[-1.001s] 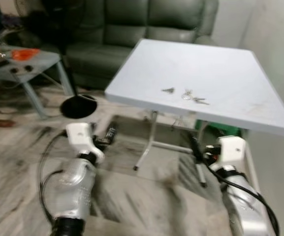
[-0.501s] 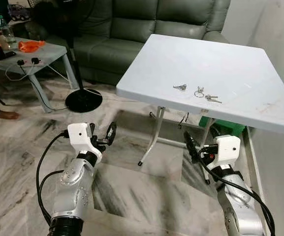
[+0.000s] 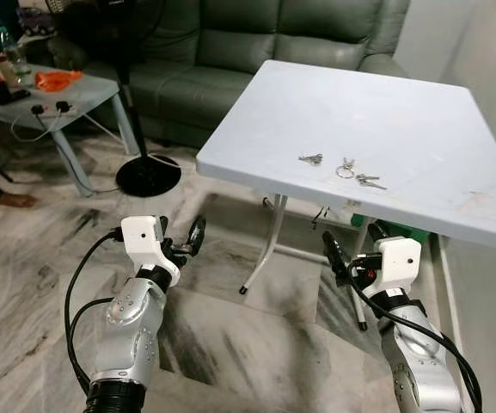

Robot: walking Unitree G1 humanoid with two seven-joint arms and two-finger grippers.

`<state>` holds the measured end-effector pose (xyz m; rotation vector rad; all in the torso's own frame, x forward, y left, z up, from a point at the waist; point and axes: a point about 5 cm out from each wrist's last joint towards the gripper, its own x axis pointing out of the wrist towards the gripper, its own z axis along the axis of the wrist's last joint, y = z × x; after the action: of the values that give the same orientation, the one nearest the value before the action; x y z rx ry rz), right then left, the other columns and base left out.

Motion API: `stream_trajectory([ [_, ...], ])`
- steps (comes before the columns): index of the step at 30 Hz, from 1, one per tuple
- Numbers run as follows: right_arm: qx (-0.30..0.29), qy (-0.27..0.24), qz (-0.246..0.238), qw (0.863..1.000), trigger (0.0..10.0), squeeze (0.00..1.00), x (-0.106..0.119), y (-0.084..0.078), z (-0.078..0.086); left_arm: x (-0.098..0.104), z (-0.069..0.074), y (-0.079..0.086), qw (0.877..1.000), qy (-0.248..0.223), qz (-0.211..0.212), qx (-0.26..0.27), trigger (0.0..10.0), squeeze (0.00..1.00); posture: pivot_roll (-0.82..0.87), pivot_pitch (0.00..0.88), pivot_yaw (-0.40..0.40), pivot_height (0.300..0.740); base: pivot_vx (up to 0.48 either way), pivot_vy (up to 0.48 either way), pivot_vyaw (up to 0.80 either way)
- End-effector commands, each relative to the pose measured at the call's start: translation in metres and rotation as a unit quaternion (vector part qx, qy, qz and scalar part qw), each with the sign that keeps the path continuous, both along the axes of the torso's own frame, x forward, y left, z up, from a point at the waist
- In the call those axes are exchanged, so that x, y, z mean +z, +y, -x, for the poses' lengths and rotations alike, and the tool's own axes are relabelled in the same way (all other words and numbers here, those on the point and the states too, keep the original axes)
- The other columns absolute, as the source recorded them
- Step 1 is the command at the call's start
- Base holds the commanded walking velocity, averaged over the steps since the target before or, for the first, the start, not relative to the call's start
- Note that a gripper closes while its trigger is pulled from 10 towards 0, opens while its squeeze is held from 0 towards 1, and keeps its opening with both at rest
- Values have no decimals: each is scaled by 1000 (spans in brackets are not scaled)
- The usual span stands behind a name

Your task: Hang keys on a hook

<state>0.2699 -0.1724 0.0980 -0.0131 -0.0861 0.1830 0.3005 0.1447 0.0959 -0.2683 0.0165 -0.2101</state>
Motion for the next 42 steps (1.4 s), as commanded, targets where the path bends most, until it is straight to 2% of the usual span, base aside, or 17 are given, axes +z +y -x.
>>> stream_trajectory([
  [1,1,-1,-2,1000,10000,0,1,0,-1,1,-1,0,1000,-2,-6,-4,10000,0,-5,0,-20,740,424,0,0],
  [33,0,-2,1,1000,10000,0,1,-1,-1,0,-1,-2,1000,2,-5,-6,10000,0,-8,0,-17,740,423,0,0],
  [42,2,3,4,1000,10000,0,-1,-2,-1,-6,3,-9,999,12,-27,-19,10000,0,-3,0,-22,740,107,0,0],
])
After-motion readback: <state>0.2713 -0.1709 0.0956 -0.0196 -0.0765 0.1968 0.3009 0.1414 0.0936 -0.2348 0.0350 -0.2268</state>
